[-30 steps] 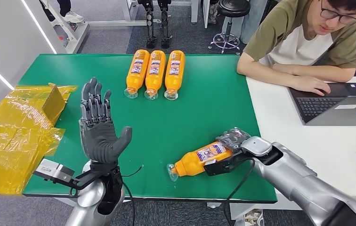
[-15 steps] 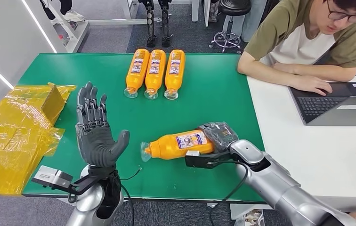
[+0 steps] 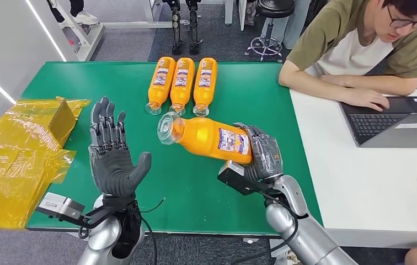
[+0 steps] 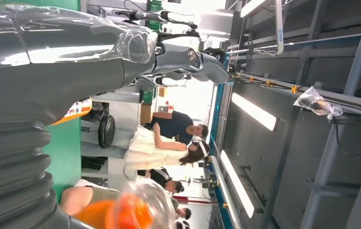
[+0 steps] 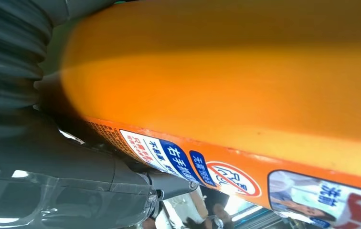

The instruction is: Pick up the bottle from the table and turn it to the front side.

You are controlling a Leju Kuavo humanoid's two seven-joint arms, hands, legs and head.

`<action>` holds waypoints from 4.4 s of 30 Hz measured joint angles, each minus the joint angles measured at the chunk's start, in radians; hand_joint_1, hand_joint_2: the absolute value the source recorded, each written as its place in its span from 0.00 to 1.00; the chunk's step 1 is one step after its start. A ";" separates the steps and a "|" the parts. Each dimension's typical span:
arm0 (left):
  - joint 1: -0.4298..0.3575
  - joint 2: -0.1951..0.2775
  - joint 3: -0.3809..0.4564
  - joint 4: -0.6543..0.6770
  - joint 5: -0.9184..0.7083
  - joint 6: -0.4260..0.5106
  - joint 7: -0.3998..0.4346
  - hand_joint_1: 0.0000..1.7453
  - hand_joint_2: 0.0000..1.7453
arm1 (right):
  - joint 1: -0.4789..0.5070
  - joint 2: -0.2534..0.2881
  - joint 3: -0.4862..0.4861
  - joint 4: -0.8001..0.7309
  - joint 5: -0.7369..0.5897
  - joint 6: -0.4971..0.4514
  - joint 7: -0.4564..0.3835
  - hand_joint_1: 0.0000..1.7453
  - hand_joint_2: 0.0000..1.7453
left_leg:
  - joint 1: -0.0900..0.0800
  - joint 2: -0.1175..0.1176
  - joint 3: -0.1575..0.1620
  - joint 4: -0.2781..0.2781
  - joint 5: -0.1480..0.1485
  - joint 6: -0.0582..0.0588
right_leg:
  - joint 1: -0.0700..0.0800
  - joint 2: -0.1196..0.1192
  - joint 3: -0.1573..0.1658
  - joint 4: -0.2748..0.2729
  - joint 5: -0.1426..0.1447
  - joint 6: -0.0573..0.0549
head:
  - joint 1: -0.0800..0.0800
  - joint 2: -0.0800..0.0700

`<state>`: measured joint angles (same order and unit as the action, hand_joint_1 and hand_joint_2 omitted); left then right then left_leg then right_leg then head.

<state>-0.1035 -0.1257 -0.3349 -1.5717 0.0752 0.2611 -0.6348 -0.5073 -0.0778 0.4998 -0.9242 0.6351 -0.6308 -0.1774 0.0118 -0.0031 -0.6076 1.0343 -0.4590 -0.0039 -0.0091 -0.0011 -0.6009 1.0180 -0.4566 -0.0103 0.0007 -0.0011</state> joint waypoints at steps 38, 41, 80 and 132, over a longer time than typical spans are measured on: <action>-0.061 -0.016 -0.072 0.038 0.012 -0.503 0.138 0.00 1.00 | 0.162 0.114 -0.056 -0.323 0.204 0.388 0.142 1.00 1.00 | 0.000 0.001 0.000 0.000 0.000 0.000 | 0.000 0.001 -0.001 0.000 0.000 -0.001 | 0.000 0.000; -0.061 -0.016 -0.067 0.041 0.014 -0.499 0.146 0.00 1.00 | 0.160 0.114 -0.056 -0.323 0.204 0.427 0.141 1.00 1.00 | 0.000 0.001 0.000 0.000 0.000 0.000 | 0.000 0.001 -0.001 0.000 0.000 -0.001 | 0.000 0.000; -0.054 -0.013 -0.058 0.073 -0.129 -0.266 0.147 1.00 1.00 | 0.156 0.058 -0.002 -0.291 0.216 0.577 0.123 1.00 1.00 | 0.000 0.002 -0.001 0.000 0.000 0.000 | 0.000 0.002 -0.002 0.000 0.000 -0.001 | 0.000 0.000; -0.026 0.066 0.016 0.056 -0.541 -0.119 0.281 1.00 1.00 | 0.451 0.164 0.000 -0.798 -0.315 -0.019 -0.401 0.00 1.00 | 0.000 0.002 -0.001 -0.001 -0.001 -0.001 | 0.000 0.001 -0.002 0.001 -0.002 -0.002 | 0.000 0.000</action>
<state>-0.1292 -0.0592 -0.3186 -1.5152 -0.4660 0.1418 -0.3535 -0.0565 0.0866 0.5001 -1.7222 0.3202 -0.6500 -0.5784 0.0120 -0.0009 -0.6087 1.0337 -0.4596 -0.0047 -0.0090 0.0004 -0.6032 1.0188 -0.4586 -0.0126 0.0007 -0.0011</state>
